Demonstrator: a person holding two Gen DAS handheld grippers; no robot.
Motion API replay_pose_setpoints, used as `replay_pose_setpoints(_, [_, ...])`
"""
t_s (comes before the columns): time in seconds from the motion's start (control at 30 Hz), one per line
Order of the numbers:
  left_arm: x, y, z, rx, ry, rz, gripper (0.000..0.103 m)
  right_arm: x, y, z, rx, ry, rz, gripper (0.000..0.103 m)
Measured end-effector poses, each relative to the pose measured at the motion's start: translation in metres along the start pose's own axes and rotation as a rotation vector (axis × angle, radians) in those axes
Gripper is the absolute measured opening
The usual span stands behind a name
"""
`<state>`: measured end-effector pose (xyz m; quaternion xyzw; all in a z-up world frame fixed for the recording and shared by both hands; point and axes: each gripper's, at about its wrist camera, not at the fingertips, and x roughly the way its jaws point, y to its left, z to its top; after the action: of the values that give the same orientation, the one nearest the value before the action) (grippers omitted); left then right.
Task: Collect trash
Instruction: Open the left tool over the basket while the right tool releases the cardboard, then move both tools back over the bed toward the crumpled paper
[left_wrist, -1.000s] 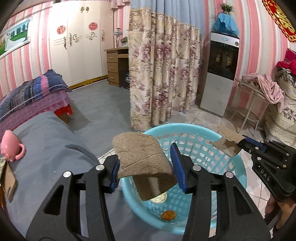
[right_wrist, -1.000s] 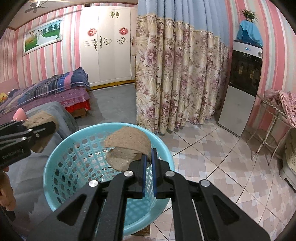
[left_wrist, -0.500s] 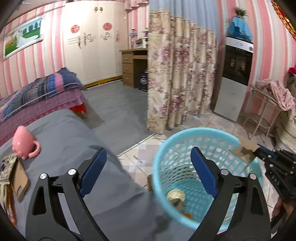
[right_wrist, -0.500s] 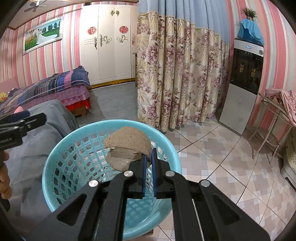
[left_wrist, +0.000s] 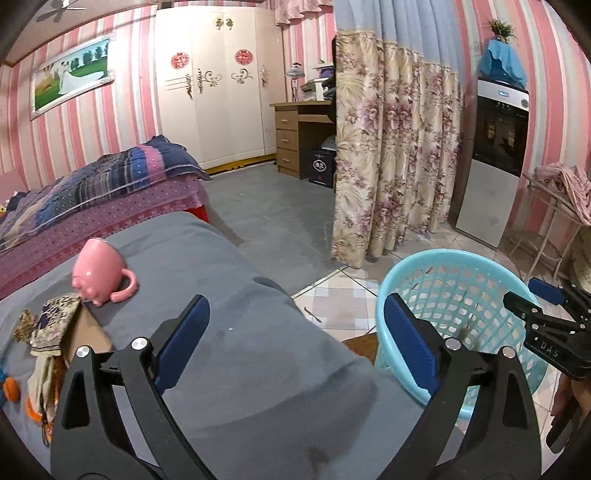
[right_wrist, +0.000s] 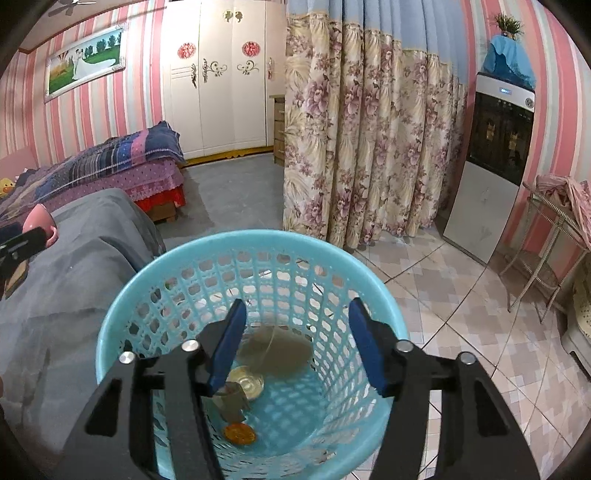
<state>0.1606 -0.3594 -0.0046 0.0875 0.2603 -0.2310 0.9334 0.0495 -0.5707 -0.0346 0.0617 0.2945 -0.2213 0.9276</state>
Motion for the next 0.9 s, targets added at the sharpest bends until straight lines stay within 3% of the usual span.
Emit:
replay_pose_setpoints(0.03, [-0.003, 0.003, 0.000, -0.007, -0.002, 0.001, 0.094, -0.001, 0.002, 0.000, -0.002, -0.001, 0.001, 0.060])
replay_pose_setpoints(0.1, [-0.009, 0.010, 0.000, -0.020, -0.007, 0.005, 0.094, -0.006, 0.006, 0.001, -0.006, -0.018, -0.003, 0.075])
replay_pose_setpoints(0.2, [-0.017, 0.021, -0.002, -0.036, -0.016, 0.016, 0.095, -0.015, 0.013, 0.003, -0.009, -0.049, -0.024, 0.088])
replay_pose_setpoints(0.57, [-0.061, 0.075, -0.011, -0.092, -0.044, 0.087, 0.097, -0.033, 0.044, 0.019, 0.002, -0.093, 0.000, 0.096])
replay_pose_setpoints(0.9, [-0.100, 0.152, -0.039, -0.145, -0.038, 0.200, 0.097, -0.046, 0.123, 0.029, -0.042, -0.124, 0.106, 0.096])
